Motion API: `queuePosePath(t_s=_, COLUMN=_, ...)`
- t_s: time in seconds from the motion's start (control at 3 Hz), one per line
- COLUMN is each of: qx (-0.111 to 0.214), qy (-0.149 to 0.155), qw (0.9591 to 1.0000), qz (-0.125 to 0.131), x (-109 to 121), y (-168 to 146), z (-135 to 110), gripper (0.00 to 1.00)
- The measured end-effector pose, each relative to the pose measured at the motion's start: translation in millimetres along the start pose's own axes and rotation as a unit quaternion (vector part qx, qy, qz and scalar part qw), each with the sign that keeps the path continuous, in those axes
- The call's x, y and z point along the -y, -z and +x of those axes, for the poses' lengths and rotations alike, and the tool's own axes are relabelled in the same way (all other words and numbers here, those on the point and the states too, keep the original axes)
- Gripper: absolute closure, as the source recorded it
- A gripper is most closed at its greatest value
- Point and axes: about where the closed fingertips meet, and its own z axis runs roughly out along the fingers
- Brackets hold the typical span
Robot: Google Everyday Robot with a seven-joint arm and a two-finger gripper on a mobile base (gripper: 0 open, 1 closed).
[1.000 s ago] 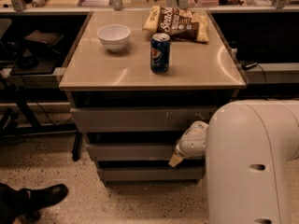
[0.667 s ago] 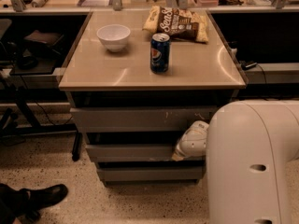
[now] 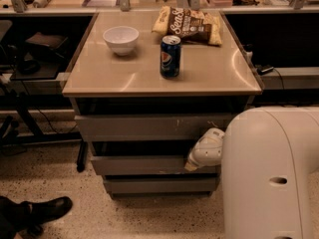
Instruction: Open middle drawer
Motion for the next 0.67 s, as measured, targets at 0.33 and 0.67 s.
queuePosePath(t_s=0.33, qx=0.010, qy=0.004, qw=0.9999, qz=0.002, x=0, y=9, z=1, gripper=1.00)
queuePosePath(t_s=0.67, qx=0.017, qy=0.005, qw=0.9998, qz=-0.001, x=-6, y=15, z=11, gripper=1.00)
